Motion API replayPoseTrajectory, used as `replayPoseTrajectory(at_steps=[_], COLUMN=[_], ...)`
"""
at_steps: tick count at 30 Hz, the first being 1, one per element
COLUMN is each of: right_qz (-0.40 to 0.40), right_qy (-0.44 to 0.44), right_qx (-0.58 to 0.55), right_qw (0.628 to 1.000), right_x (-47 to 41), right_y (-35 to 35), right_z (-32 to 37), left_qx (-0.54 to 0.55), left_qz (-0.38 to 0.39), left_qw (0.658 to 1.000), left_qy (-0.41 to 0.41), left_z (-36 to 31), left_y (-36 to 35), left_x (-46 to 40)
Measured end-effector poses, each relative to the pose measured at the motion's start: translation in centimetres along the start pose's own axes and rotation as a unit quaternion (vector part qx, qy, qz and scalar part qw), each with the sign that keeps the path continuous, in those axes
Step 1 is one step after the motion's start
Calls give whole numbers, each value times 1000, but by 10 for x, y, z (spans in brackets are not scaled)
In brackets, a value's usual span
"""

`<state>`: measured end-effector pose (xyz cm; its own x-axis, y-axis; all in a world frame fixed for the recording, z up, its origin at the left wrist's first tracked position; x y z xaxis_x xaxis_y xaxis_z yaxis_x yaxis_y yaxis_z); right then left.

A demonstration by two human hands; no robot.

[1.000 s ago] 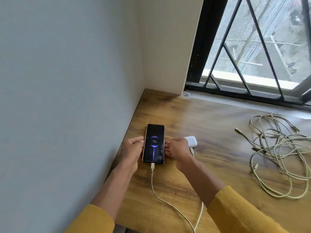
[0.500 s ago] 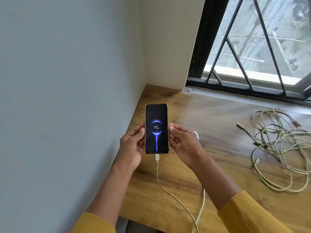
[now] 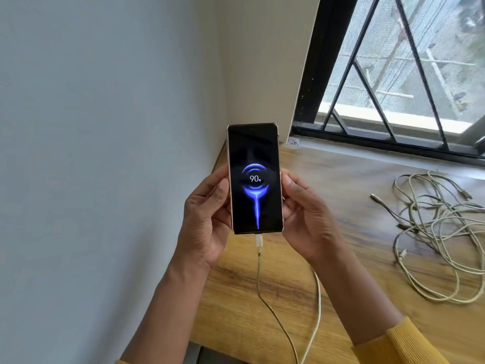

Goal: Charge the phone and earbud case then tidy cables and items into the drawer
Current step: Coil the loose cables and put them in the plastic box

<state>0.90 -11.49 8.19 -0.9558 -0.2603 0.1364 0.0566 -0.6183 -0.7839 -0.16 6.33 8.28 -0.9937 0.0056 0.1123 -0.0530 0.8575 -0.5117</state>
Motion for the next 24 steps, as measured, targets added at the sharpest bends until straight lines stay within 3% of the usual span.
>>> replayPoseTrajectory(at_steps=[8,24], right_qz=[35,66], right_qy=[-18,-19], right_qx=[-57,-53], right_qw=[998,996], right_x=[5,3], right_y=[0,1], right_z=[5,3], left_qx=[29,40], left_qz=[56,54], left_qw=[998,998], left_qy=[-15,-15], left_z=[-6,-7], left_y=[-11,-7], left_x=[6,7])
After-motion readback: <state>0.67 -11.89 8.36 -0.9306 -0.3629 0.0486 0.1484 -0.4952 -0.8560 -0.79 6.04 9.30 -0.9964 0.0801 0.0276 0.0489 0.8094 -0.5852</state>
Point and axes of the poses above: each hand's wrist, its own x-axis away from the middle knuckle, its own y-axis out of the back of the hand, z = x × y, the point moved 2 cm from there along -x, towards the middle knuckle, and after that the axes turned 7 degrees about -x, right-handed, at the moved point
